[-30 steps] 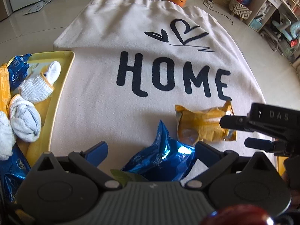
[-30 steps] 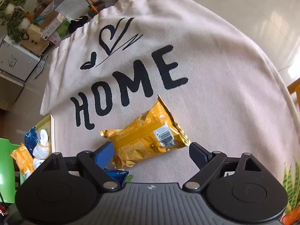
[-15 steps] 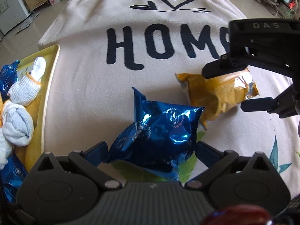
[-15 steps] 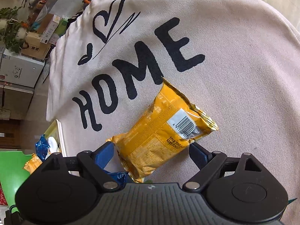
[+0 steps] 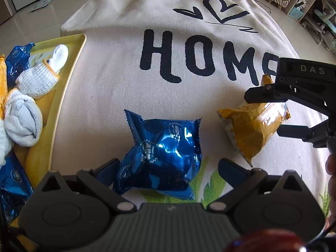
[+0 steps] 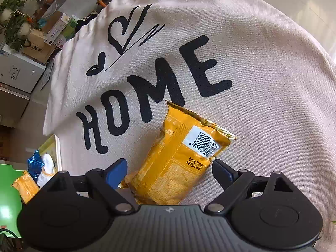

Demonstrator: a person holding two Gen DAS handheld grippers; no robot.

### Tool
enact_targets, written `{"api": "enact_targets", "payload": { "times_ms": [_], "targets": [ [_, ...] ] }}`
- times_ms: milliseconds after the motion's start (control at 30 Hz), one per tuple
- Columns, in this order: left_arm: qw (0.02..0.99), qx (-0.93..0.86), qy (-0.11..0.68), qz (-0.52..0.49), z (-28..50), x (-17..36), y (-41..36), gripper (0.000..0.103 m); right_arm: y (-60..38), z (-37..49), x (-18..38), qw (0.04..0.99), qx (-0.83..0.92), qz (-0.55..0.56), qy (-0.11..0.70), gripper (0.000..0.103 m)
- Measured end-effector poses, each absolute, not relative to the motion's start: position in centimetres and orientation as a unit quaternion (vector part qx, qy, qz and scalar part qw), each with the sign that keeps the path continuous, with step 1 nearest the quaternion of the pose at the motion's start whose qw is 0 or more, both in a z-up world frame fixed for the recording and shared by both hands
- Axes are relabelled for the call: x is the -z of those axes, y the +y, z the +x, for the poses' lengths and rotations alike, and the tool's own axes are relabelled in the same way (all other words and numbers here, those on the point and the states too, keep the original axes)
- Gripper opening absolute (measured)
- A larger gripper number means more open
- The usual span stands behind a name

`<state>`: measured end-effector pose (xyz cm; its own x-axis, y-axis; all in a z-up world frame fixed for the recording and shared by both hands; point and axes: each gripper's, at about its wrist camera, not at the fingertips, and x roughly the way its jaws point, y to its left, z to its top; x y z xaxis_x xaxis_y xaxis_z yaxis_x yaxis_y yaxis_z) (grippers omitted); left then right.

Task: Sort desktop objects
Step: 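Grasp the blue foil packet with the left tool while the right tool grasps a yellow packet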

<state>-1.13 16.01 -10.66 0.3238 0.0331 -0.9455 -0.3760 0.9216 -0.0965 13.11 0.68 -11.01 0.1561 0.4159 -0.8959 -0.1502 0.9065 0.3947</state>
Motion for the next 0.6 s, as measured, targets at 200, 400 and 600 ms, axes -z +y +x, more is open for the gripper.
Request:
{"api": "enact_targets", "payload": {
  "times_ms": [200,400,600],
  "targets": [
    [0.799,-0.152,0.566,-0.136,-0.4,11.5,16.7,0.102,2.0,12.8,11.4,0.768,-0.19,0.056,0.61,0.089],
    [0.785,-0.175,0.578,-0.137,-0.2,12.3,17.4,0.102,3.1,12.5,10.2,0.781,-0.2,-0.049,0.589,0.089],
    [0.783,-0.181,0.582,-0.123,-0.1,12.8,17.2,0.103,3.1,12.6,10.6,0.776,-0.189,-0.064,0.599,0.09]
  ]
}}
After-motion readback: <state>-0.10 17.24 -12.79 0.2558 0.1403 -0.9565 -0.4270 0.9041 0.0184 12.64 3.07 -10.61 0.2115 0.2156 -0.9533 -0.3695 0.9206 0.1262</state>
